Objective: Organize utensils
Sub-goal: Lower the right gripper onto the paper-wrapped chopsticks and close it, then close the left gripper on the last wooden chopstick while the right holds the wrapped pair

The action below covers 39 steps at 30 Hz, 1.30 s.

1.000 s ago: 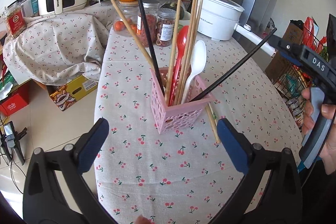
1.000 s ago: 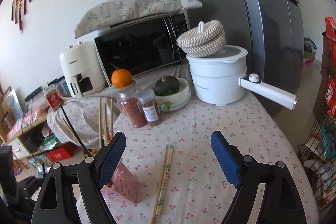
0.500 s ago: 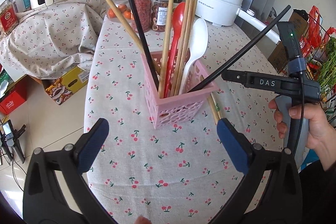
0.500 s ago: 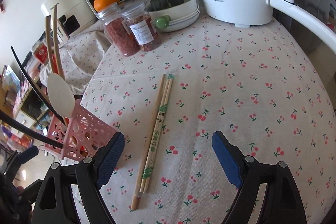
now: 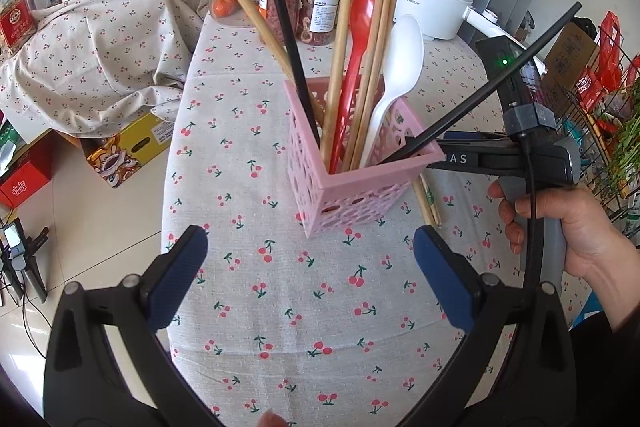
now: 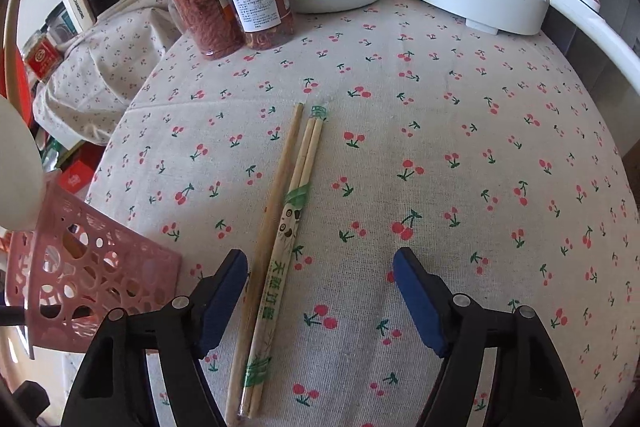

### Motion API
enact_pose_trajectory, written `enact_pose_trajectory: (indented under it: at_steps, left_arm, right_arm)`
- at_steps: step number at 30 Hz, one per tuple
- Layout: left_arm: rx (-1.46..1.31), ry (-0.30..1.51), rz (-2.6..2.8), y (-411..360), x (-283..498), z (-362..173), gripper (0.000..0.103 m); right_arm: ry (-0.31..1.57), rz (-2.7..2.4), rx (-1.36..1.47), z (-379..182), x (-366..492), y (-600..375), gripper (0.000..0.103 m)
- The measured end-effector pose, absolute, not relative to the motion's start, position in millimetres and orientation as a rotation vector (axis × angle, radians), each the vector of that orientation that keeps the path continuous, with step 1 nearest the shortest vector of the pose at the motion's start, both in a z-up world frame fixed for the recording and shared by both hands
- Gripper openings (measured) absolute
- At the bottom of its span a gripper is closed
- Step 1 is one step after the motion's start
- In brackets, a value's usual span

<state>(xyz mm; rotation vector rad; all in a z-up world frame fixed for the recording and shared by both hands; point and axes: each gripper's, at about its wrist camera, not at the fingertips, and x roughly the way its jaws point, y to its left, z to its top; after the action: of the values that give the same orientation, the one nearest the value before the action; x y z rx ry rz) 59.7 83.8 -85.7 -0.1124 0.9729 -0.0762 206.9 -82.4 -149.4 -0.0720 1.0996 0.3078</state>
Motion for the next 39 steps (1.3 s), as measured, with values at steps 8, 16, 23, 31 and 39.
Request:
enact_pose_trajectory:
  at_steps: [8, 16, 23, 31, 39]
  left_arm:
    - [-0.096, 0.965, -0.093, 80, 58, -83, 0.102]
    - [-0.080, 0.969, -0.100, 74, 58, -84, 0.102]
    - [-0.071, 0.967, -0.109, 69, 57, -83, 0.102]
    - [0.122, 0.920, -0.172, 31, 36, -70, 0.102]
    - [0.261, 0.957, -0.272, -38, 34, -68, 0.102]
  right_arm:
    - [1.108, 0.302, -0.045, -148, 209, -93, 0.062]
    - [1.118, 0.274, -0.075, -146, 208, -94, 0.051]
    - [1.110, 0.251, -0.154, -148, 206, -84, 0.048]
    - [1.164, 0.205, -0.129, -145, 207, -114, 0.009]
    - [1.177, 0.134, -0.040, -133, 191, -189, 0.009]
